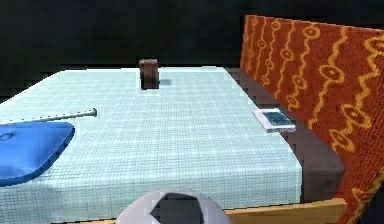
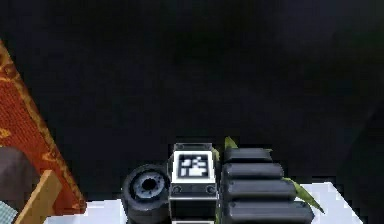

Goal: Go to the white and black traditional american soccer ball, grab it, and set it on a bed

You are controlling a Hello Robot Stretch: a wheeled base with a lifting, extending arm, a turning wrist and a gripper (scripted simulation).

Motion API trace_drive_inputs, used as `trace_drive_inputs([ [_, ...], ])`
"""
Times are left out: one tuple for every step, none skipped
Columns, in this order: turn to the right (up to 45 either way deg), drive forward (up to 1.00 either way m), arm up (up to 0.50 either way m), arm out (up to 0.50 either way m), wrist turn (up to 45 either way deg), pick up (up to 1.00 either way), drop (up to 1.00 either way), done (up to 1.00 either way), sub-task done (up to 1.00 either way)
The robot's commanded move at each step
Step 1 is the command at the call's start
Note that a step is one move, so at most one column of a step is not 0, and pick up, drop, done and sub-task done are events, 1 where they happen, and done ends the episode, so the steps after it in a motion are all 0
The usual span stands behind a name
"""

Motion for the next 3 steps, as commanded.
trace_drive_inputs([
  [-3.0,0.0,0.0,0.0,0.0,0.0,0.0,0.0,0.0],
  [0.0,0.35,0.0,0.0,0.0,0.0,0.0,0.0,0.0],
  [45.0,0.0,0.0,0.0,0.0,0.0,0.0,0.0,0.0],
])
